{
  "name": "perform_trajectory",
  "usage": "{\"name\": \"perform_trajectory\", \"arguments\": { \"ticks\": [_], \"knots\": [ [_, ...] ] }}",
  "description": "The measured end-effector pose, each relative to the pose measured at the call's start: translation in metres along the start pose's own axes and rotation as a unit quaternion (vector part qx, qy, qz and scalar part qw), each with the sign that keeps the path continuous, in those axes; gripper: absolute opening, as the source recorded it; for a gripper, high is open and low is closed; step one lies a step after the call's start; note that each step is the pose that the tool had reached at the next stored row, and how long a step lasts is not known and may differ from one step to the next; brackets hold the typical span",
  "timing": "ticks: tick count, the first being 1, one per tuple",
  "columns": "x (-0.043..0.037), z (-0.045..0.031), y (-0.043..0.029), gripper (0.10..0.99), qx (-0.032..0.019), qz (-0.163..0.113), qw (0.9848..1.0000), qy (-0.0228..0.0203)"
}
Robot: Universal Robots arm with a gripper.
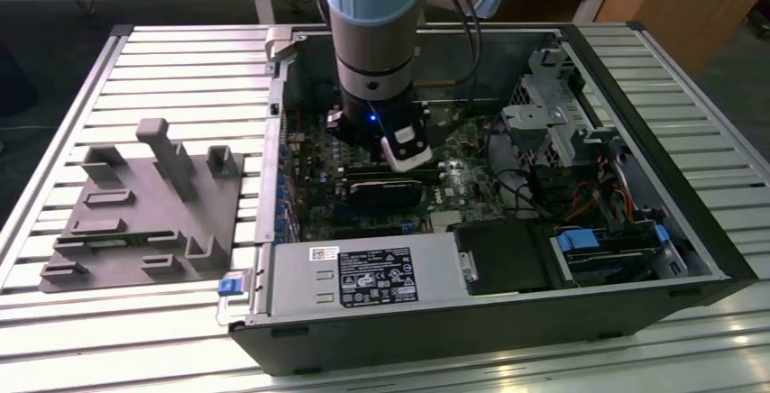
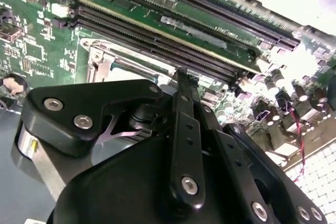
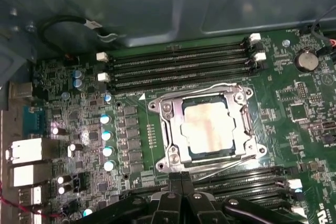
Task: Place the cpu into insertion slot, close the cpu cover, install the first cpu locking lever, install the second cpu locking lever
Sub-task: 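Install the second cpu locking lever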
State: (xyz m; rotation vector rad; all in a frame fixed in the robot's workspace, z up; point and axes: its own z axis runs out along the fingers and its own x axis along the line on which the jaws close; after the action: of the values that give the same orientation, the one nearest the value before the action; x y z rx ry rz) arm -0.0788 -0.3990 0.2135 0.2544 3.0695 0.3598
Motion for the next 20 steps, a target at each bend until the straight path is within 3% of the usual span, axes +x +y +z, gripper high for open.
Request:
{"name": "perform_trajectory", "arguments": {
  "ticks": [3, 11, 20],
  "knots": [
    [0.0014, 0.0006, -0.0034, 0.106, -0.0013, 0.000, 1.0000, 0.0003],
    [0.0081, 0.0057, -0.0065, 0.106, -0.0163, 0.001, 0.9999, 0.0027],
    [0.0104, 0.0128, -0.0085, 0.106, -0.0255, 0.001, 0.9997, 0.0042]
  ]
}}
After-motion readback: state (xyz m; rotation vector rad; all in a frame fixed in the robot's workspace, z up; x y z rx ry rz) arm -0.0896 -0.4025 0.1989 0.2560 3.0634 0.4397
